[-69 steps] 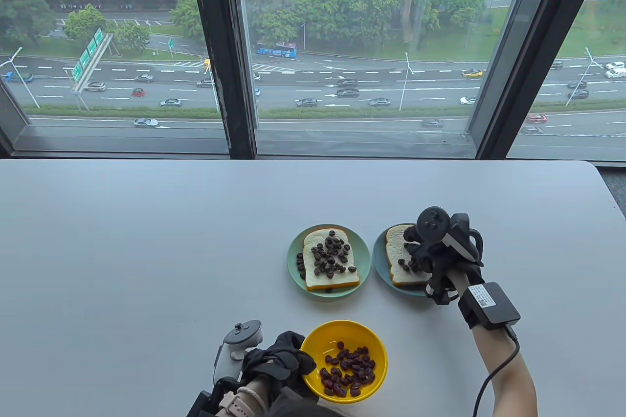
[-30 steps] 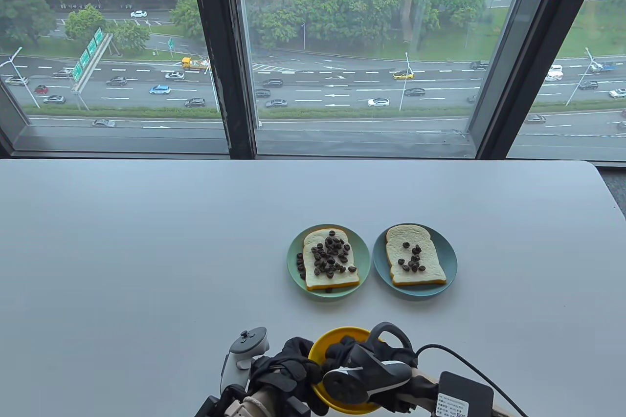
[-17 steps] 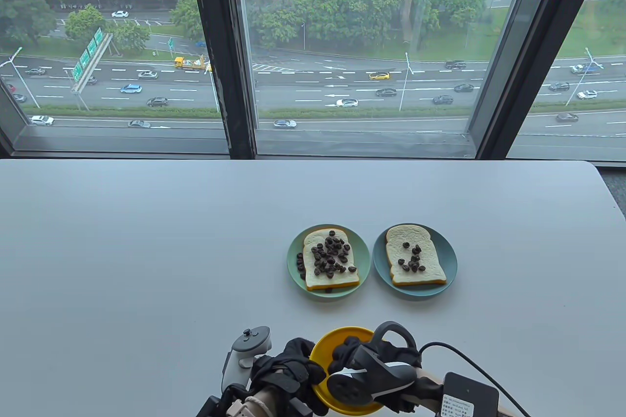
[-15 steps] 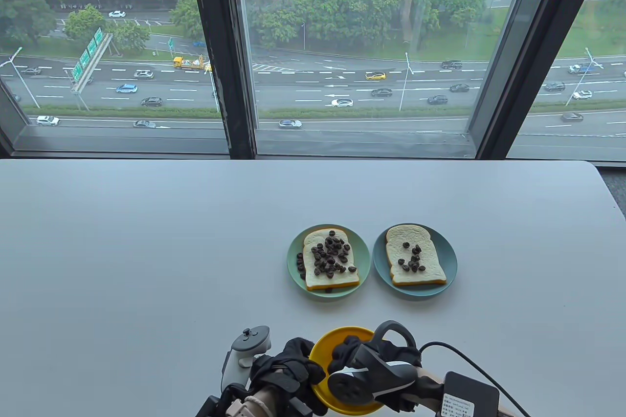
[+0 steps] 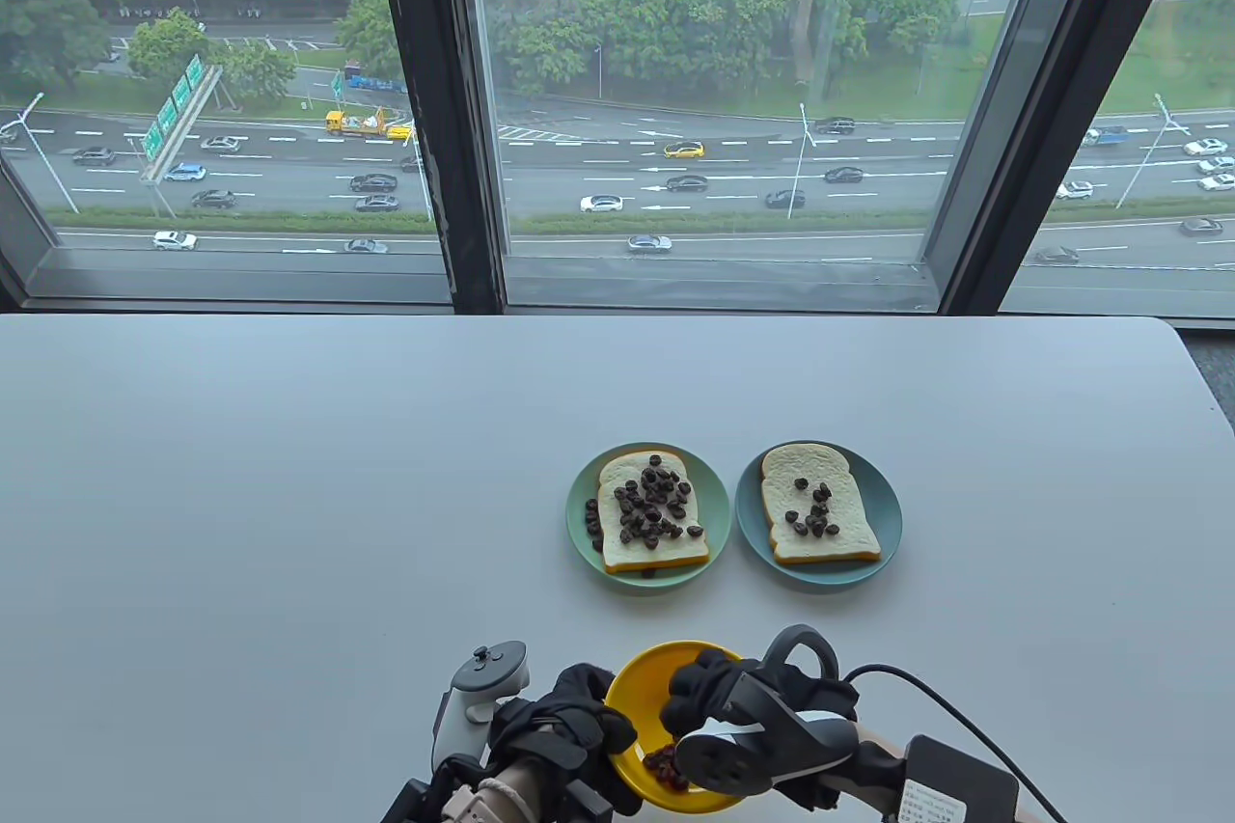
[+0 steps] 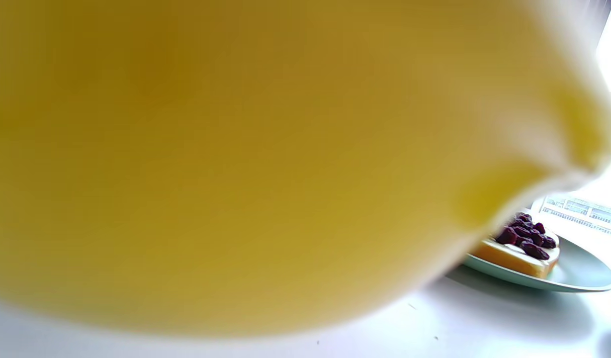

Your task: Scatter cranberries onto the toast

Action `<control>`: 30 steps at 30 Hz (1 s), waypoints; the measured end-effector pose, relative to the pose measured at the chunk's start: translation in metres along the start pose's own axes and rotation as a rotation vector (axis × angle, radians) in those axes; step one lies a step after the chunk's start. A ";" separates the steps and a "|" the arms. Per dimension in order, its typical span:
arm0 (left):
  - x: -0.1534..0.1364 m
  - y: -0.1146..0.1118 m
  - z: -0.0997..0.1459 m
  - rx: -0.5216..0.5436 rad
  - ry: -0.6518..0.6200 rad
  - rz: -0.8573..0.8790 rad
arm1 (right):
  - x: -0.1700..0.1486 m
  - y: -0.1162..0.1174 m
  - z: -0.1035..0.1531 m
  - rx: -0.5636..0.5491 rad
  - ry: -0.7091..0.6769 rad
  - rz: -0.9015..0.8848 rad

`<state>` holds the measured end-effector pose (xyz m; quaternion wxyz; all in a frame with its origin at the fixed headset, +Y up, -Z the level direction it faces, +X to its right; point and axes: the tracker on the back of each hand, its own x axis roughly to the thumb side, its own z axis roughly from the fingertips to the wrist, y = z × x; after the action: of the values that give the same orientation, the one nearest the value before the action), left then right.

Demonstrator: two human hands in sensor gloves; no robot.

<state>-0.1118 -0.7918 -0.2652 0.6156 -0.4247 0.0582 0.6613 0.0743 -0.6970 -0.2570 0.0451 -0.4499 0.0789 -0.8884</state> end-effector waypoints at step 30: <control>-0.001 0.007 -0.003 -0.012 0.023 -0.001 | -0.288 0.075 -0.047 0.135 0.929 -0.176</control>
<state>-0.1164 -0.7965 -0.2698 0.6126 -0.4360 0.0612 0.6564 0.2075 -0.7229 -0.5264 -0.0414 -0.0059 -0.0054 -0.9991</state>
